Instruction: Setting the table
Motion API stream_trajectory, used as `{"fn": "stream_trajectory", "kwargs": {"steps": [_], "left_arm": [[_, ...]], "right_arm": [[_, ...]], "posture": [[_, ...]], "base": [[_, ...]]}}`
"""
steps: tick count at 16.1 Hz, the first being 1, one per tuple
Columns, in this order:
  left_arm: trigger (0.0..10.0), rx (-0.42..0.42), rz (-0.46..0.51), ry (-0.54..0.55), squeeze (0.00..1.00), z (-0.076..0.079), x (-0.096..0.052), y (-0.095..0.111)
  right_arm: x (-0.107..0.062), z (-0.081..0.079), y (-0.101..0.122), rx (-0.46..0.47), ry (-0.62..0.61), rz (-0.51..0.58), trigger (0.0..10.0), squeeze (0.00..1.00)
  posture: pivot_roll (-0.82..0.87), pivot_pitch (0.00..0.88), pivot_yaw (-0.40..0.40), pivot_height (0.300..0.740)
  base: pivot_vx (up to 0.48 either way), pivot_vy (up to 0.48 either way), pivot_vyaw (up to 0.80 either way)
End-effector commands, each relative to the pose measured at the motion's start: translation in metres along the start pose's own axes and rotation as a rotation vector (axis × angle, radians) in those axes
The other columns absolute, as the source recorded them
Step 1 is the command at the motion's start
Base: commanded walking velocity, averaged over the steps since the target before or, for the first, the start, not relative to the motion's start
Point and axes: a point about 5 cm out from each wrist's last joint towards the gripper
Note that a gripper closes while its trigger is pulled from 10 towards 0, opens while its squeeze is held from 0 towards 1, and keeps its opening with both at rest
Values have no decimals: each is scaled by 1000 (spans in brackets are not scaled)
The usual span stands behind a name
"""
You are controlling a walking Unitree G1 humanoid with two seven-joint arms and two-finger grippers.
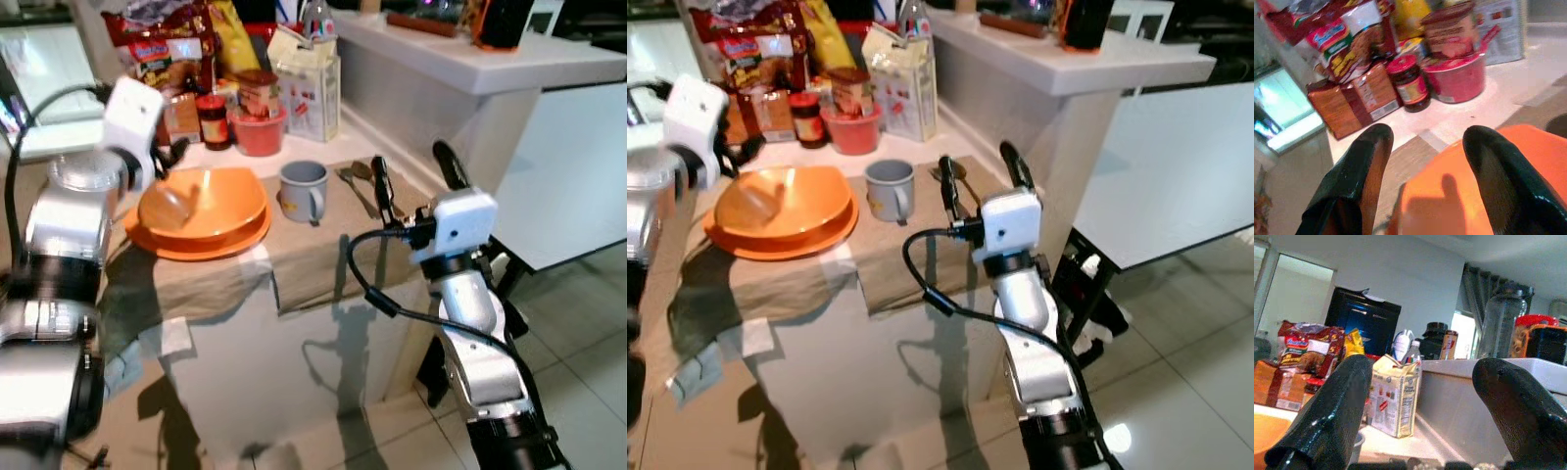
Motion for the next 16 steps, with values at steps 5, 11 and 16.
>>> {"fn": "stream_trajectory", "kwargs": {"steps": [5, 11, 16], "left_arm": [[10000, -165, -23, 108, 0, -35, -3, 13], [10000, -345, -277, 60, 0, -43, -5, -35], [10000, -392, -356, 72, 0, -43, -9, -63]], "right_arm": [[-4, 0, -2, 21, 11, -31, 10000, 0], [-8, -7, -7, 67, 68, -72, 10000, 0], [-11, -8, -10, 70, 87, -90, 10000, 0]], "posture": [[10, 0, 36, 736], [25, 0, 31, 736], [16, 0, 26, 736]], "base": [[0, 0, 0], [0, 0, 0], [0, 0, 0]]}}
Point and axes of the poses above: a point about 5 cm out from each wrist's last joint towards the gripper, its own x axis pointing out of the wrist towards the gripper, its own y axis along the axis of the wrist's last joint, z = x × y, and after that the axes turned 12 degrees about -x, right-handed
